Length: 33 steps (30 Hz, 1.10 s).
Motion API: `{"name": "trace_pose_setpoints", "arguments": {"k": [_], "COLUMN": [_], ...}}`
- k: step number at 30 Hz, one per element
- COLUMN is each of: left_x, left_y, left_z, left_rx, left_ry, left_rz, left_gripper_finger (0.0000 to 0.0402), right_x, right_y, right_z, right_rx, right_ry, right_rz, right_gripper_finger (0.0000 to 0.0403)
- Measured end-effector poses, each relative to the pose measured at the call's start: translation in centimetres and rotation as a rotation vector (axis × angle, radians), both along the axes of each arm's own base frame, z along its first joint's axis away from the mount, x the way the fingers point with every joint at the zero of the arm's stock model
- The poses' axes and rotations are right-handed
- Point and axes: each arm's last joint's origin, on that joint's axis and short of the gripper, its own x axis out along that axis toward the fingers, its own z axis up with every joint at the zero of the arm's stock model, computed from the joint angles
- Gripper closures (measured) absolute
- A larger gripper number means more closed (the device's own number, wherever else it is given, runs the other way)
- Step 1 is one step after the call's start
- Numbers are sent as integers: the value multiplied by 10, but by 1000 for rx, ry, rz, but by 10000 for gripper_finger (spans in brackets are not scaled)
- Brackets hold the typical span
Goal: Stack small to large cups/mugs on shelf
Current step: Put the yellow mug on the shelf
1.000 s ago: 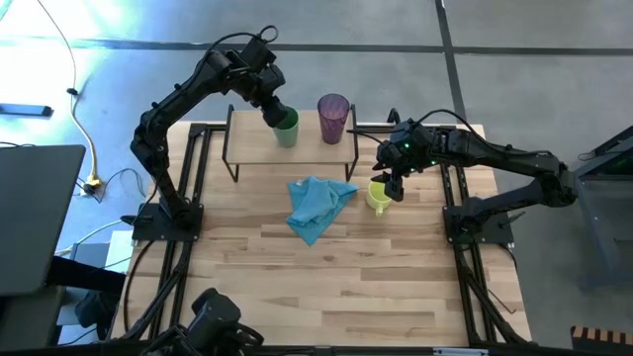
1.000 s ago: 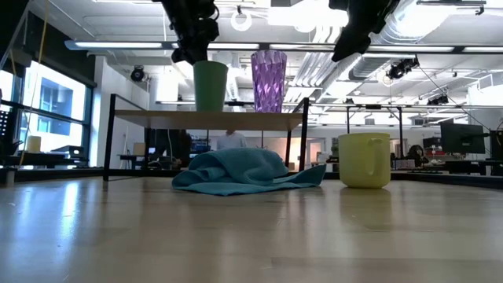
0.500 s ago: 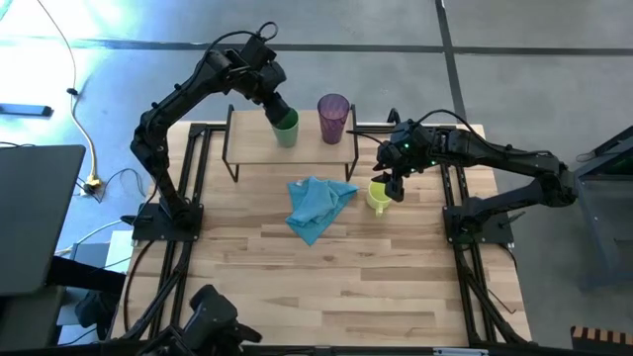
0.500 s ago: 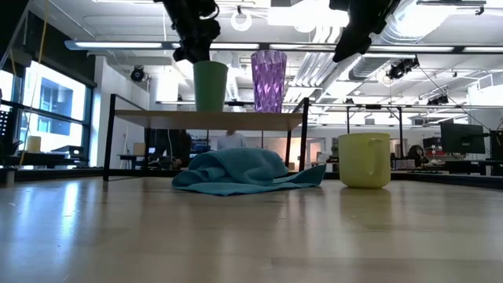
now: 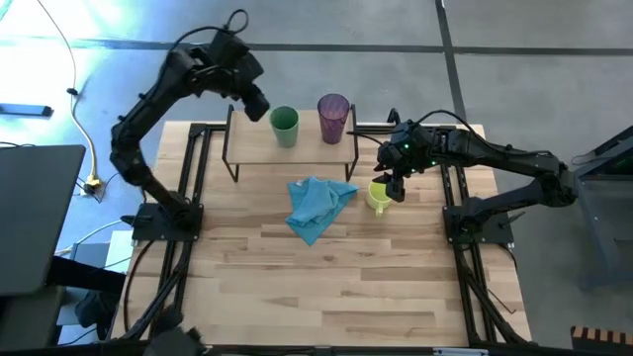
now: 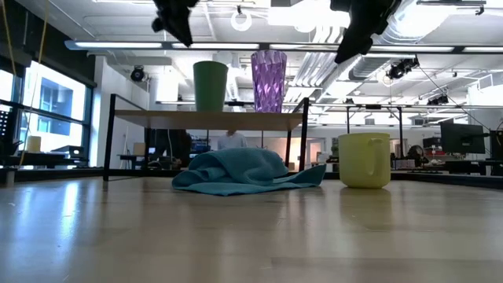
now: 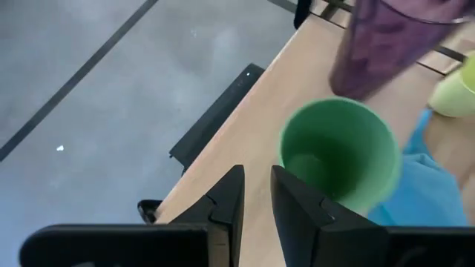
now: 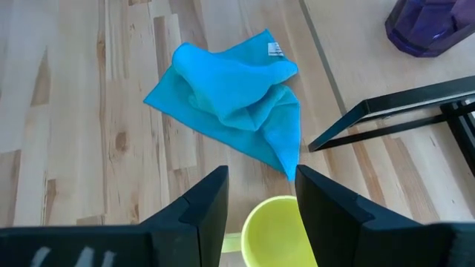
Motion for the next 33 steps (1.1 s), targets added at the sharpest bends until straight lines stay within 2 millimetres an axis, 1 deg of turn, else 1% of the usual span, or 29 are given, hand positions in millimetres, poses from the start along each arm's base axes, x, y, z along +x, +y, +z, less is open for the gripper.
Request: {"name": "trace_pose_setpoints", "arguments": {"k": [5,12,17,24,33], "left_x": [-17,-34,-53,-88,-138], "left_y": [-34,-81,-114,-152,-187], "left_z": [14,33,44,56,62], "left_rx": [-36,-19,-6,26,72], "left_ry": [-6,-42,-89,-162,-272], "left_rz": [-45,-123,-150,-174,-171], "left_gripper_finger": [343,343,343,343,344], "right_x": [-1,-1,-1,2,8], "right_y": [0,0,0,-1,-3], "right_z": [-1,-1,-1,2,8], "right_rx": [5,3,3,-16,-47], "right_ry": [16,12,11,-26,-120], "right_rz": [0,-1,0,8,10], "right_gripper_finger": [253,253,253,253,253]}}
